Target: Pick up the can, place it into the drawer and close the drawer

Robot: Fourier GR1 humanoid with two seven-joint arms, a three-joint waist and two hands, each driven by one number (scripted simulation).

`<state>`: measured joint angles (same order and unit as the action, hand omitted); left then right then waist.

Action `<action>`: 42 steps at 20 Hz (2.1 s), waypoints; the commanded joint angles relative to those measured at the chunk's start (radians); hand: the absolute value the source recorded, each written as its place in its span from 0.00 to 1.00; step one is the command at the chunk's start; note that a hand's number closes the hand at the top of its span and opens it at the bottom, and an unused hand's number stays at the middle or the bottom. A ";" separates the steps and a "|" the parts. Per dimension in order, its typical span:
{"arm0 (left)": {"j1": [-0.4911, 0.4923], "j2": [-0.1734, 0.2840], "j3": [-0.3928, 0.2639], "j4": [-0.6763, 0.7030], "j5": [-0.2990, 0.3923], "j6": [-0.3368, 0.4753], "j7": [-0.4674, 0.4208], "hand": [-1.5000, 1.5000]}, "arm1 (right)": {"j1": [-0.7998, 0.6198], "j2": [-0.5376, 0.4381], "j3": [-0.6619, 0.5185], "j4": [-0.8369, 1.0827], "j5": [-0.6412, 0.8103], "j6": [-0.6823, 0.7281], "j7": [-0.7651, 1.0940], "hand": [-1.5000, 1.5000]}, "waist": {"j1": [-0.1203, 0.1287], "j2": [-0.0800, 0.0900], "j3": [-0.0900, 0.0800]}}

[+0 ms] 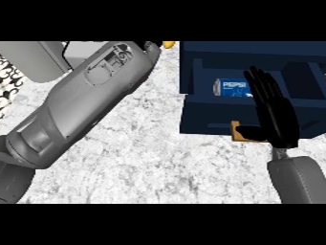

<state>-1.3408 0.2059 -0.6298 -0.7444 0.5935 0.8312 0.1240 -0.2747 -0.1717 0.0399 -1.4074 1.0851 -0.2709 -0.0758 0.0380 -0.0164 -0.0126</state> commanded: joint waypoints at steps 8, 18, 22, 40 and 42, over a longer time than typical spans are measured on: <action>0.097 0.181 -0.004 -0.224 -0.028 -0.042 0.136 0.00 | -0.215 0.009 -0.072 0.408 0.095 -0.144 -0.006 0.00 | 0.029 0.016 0.014; 0.199 0.262 -0.021 -0.402 -0.075 -0.017 0.231 0.00 | -0.462 0.034 -0.172 0.772 0.111 -0.394 -0.041 0.00 | 0.033 0.025 0.015; 0.346 0.259 -0.004 -0.448 -0.082 -0.033 0.129 0.00 | -0.570 0.017 -0.198 0.869 0.129 -0.420 -0.014 0.00 | 0.030 0.033 0.014; 0.509 0.311 0.008 -0.611 -0.135 -0.045 0.116 0.00 | -0.842 -0.060 -0.298 1.154 0.118 -0.474 -0.032 0.00 | 0.066 0.051 0.015; 0.491 0.345 0.019 -0.638 -0.131 -0.061 0.165 0.00 | -0.870 -0.070 -0.310 1.156 0.104 -0.451 -0.056 0.00 | 0.058 0.043 0.016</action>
<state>-0.8635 0.5325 -0.6088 -1.3462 0.4735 0.7698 0.2606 -1.0777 -0.2326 -0.2334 -0.2608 1.2250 -0.7118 -0.1129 0.0840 0.0285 0.0013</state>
